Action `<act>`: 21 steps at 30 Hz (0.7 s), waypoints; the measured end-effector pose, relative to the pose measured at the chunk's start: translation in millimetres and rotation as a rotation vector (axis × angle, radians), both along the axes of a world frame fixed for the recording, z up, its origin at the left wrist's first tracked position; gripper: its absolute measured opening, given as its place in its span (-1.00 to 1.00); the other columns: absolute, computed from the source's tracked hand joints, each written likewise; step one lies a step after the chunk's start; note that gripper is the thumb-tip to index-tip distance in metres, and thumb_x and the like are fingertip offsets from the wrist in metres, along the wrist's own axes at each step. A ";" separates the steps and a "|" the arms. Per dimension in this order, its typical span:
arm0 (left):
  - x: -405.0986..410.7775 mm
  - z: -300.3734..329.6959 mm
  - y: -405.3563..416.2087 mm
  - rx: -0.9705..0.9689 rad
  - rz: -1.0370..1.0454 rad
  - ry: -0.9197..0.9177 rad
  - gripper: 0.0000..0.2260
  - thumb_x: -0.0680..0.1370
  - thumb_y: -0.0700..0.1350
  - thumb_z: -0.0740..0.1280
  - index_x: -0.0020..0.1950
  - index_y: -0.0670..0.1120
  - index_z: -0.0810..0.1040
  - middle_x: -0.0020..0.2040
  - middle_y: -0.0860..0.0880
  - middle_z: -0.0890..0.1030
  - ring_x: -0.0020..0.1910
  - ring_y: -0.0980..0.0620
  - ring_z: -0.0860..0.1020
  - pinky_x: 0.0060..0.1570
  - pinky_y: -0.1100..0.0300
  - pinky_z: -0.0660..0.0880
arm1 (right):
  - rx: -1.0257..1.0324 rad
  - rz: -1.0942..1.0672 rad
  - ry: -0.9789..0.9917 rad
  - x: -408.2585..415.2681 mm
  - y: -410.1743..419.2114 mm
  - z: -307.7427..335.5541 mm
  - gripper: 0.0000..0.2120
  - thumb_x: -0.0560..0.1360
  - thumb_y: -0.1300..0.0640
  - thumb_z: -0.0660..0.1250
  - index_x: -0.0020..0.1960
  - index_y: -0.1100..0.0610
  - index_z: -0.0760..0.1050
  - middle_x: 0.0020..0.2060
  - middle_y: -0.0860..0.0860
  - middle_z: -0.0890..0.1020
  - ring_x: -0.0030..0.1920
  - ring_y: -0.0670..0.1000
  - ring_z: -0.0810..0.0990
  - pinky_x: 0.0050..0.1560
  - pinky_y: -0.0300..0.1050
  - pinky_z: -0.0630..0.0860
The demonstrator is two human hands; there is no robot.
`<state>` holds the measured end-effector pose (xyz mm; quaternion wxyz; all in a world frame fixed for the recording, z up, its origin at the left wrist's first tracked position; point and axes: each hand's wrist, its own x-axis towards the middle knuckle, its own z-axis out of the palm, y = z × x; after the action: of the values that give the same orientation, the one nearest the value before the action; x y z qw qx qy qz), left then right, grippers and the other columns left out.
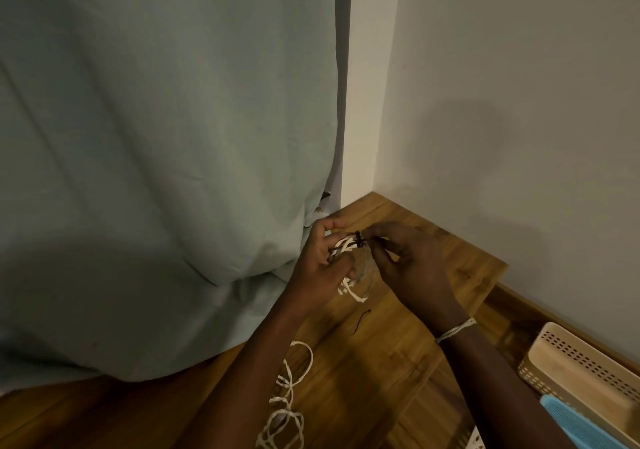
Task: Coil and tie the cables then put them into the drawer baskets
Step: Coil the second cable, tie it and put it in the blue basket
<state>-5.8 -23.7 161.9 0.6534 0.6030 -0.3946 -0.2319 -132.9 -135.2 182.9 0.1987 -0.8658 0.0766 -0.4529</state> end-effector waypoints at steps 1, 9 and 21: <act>0.4 0.4 0.9 -0.010 -0.002 0.025 -0.61 0.52 -0.35 0.34 0.24 -0.01 0.37 0.20 -0.10 0.62 -0.16 -0.05 0.66 -0.18 0.12 0.61 | -0.006 0.016 0.001 -0.7 -0.4 0.6 -0.83 0.50 0.35 0.43 0.06 0.19 0.65 -0.07 0.03 0.70 -0.09 -0.05 0.66 -0.11 -0.09 0.65; 0.2 2.7 0.5 -0.025 -0.024 0.001 -0.60 0.51 -0.28 0.41 0.29 -0.10 0.37 0.07 0.00 0.68 0.01 0.03 0.68 -0.03 0.19 0.61 | -0.036 0.047 0.050 0.5 2.8 2.8 -0.80 0.49 0.26 0.39 0.10 0.16 0.63 0.09 0.08 0.56 0.08 0.04 0.57 -0.02 -0.18 0.56; -1.9 2.6 0.8 -0.051 -0.076 0.024 -0.68 0.46 -0.39 0.43 0.18 -0.18 0.53 -0.06 0.04 0.71 -0.08 0.03 0.70 -0.10 0.24 0.60 | 0.413 0.033 0.101 2.2 -15.5 7.5 -0.92 0.50 0.19 0.46 -0.02 0.06 0.69 -0.13 -0.10 0.70 -0.13 -0.13 0.66 -0.21 -0.32 0.58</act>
<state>-7.7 -22.9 164.4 0.6640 0.5678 -0.4151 -0.2536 -130.7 -150.7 190.4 0.3753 -0.8295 0.1633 -0.3801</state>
